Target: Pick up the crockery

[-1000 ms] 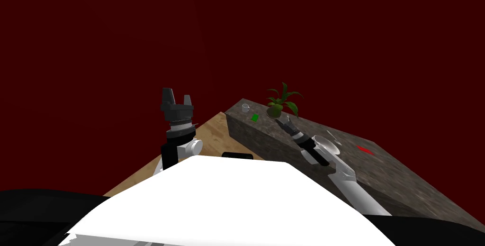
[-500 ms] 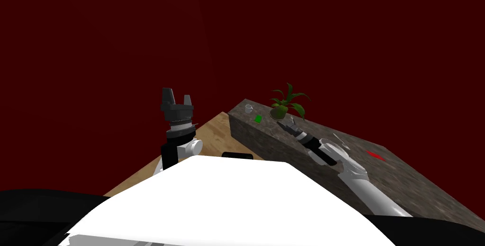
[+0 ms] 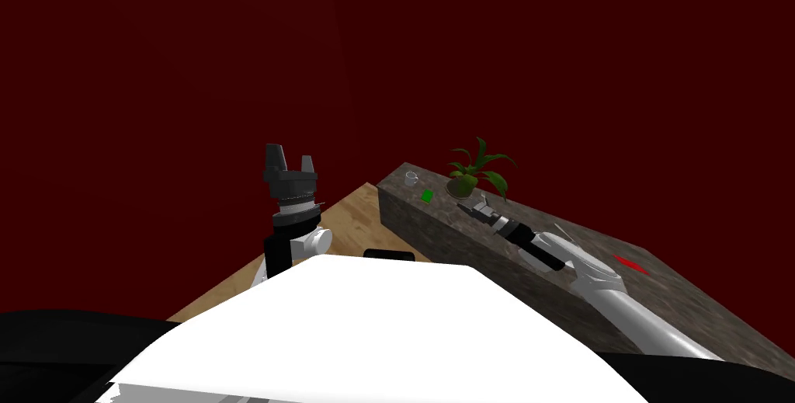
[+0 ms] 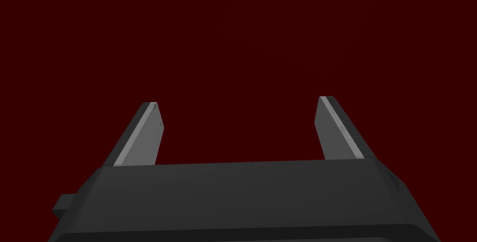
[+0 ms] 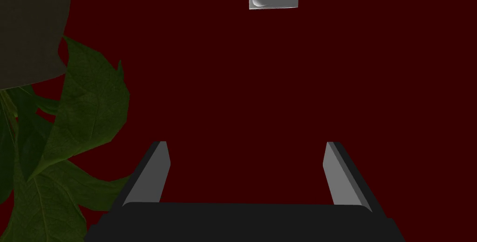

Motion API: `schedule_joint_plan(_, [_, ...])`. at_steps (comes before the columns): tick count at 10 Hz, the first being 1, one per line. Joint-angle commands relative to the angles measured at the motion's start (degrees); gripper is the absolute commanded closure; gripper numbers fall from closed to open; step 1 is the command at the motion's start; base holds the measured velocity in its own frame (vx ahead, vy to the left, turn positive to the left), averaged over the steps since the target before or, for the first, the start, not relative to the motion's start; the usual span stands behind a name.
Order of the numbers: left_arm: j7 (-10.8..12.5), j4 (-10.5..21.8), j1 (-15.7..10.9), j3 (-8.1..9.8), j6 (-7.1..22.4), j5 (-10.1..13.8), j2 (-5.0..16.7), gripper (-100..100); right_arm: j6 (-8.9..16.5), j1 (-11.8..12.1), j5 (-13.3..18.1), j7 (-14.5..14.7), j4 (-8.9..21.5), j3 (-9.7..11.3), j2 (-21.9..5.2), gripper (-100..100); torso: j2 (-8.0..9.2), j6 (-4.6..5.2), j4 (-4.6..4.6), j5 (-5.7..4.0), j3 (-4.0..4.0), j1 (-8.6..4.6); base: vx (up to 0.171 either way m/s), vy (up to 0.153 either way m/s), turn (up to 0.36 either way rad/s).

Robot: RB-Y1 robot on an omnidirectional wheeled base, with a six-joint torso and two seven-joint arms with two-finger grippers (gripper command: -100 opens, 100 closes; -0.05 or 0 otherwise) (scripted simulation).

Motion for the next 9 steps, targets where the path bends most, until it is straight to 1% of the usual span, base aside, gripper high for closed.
schedule_joint_plan(1, [0.0,0.0,0.0,0.00,0.0,0.0,0.0,0,-0.4,0.7,0.3,-0.1,0.8,-0.1,-1.8,-100,0.00,0.00,0.00,0.00,0.00,0.00,-0.006,-0.002,0.040])
schedule_joint_plan(2, [0.0,0.0,0.0,0.00,0.0,0.0,0.0,0,-0.9,0.8,1.1,-0.3,2.9,0.8,-4.0,-100,0.02,0.03,0.01,0.00,0.02,-0.02,-0.013,-0.013,0.060])
schedule_joint_plan(3, [0.0,0.0,0.0,0.00,0.0,0.0,0.0,0,-0.9,0.8,1.1,-0.3,2.9,0.8,-4.5,-100,0.05,0.02,0.01,-0.01,0.03,-0.07,-0.013,-0.016,0.033])
schedule_joint_plan(4, [0.0,0.0,0.0,0.00,0.0,0.0,0.0,0,-1.4,0.8,1.9,-0.5,5.0,1.8,-6.7,-100,0.06,0.02,0.02,-0.02,0.04,-0.08,-0.018,-0.022,0.077])
schedule_joint_plan(5, [0.0,0.0,0.0,0.00,0.0,0.0,0.0,0,-1.4,0.8,1.9,-0.5,5.0,1.8,-7.1,-100,0.07,0.02,0.02,-0.02,0.04,-0.11,-0.016,-0.028,0.029])
schedule_joint_plan(7, [0.0,0.0,0.0,0.00,0.0,0.0,0.0,0,-2.4,1.1,3.5,-1.1,9.3,4.2,-11.2,-100,0.08,0.02,0.02,-0.04,0.05,-0.17,-0.032,-0.056,0.079])
schedule_joint_plan(8, [0.0,0.0,0.0,0.01,0.0,0.0,0.0,0,-2.4,1.1,3.5,-1.1,9.3,4.2,-12.0,-100,0.15,0.03,0.04,-0.07,0.09,-0.29,-0.045,-0.071,0.036])
schedule_joint_plan(9, [0.0,0.0,0.0,0.01,0.0,0.0,0.0,0,-2.9,1.2,4.2,-1.4,11.3,5.6,-14.2,-100,0.17,0.03,0.04,-0.08,0.10,-0.29,-0.061,-0.069,0.052])
